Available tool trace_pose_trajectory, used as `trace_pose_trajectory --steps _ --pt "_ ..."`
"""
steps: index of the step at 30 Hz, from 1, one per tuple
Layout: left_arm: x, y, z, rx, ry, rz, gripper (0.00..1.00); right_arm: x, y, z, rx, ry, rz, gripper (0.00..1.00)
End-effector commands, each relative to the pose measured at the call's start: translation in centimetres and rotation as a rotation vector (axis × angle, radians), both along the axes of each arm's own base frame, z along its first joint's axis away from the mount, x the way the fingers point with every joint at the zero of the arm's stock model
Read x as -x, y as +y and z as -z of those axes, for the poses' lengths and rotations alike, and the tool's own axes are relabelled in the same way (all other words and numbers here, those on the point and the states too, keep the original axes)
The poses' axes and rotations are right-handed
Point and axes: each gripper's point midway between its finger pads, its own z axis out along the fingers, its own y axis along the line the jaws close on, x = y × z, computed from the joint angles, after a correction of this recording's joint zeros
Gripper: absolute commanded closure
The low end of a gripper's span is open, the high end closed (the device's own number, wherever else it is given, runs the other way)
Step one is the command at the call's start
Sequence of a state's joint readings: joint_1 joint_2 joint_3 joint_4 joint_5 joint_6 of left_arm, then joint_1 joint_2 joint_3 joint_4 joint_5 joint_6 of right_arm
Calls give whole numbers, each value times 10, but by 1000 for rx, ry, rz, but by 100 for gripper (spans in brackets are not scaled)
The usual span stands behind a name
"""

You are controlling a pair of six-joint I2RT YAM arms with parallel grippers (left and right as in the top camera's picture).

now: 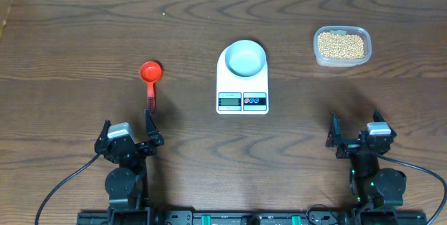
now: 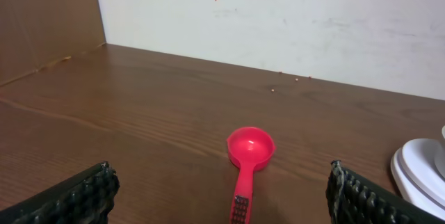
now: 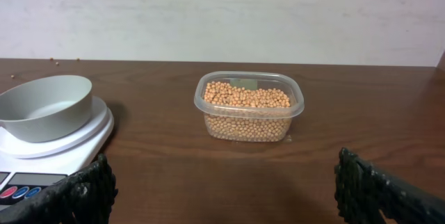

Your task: Scoop item into bowl and weigh 50g on scale

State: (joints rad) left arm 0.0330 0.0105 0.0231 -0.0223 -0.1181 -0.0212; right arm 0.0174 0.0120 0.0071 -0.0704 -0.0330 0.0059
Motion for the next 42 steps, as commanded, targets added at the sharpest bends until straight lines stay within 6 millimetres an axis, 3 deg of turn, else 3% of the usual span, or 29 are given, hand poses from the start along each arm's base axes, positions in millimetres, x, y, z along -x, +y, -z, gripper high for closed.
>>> trace_pose_trajectory --steps 1,42 --pt "1 2 18 -15 57 -6 2 0 0 0 11 -1 0 1" --pt "0 1 13 -7 36 -2 2 0 0 0 11 -1 0 1"
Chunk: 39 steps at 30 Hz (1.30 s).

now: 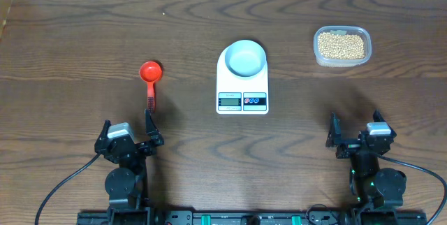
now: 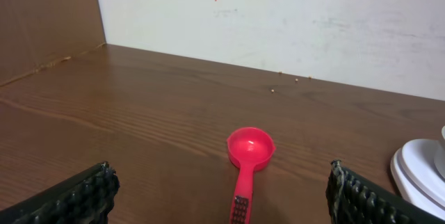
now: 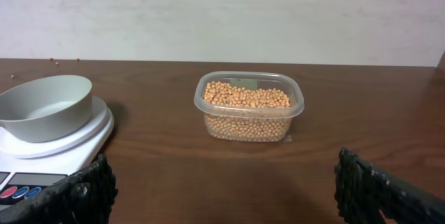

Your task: Scoop item into bowl and weigh 50g on scale

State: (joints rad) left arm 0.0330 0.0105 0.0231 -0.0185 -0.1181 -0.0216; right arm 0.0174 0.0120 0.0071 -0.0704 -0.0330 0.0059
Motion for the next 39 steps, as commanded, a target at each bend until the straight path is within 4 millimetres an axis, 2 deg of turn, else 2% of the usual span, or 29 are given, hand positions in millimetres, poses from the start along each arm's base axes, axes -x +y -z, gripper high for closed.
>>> trace_pose_trajectory --steps 1,6,15,20,25,32,39 --pt "-1 -3 13 -5 36 23 2 0 0 0 11 -1 0 1" --pt "-4 -21 3 4 15 127 2 0 0 0 11 -1 0 1" --pt "-12 -21 -34 10 71 131 2 0 0 0 11 -1 0 1" --pt "-30 -21 -55 19 143 134 2 0 0 0 11 -1 0 1" --pt "-53 -30 -71 34 220 191 2 0 0 0 11 -1 0 1" --pt "-81 -41 -89 61 378 262 2 0 0 0 11 -1 0 1" --pt "-106 -42 -104 97 573 267 2 0 0 0 11 -1 0 1"
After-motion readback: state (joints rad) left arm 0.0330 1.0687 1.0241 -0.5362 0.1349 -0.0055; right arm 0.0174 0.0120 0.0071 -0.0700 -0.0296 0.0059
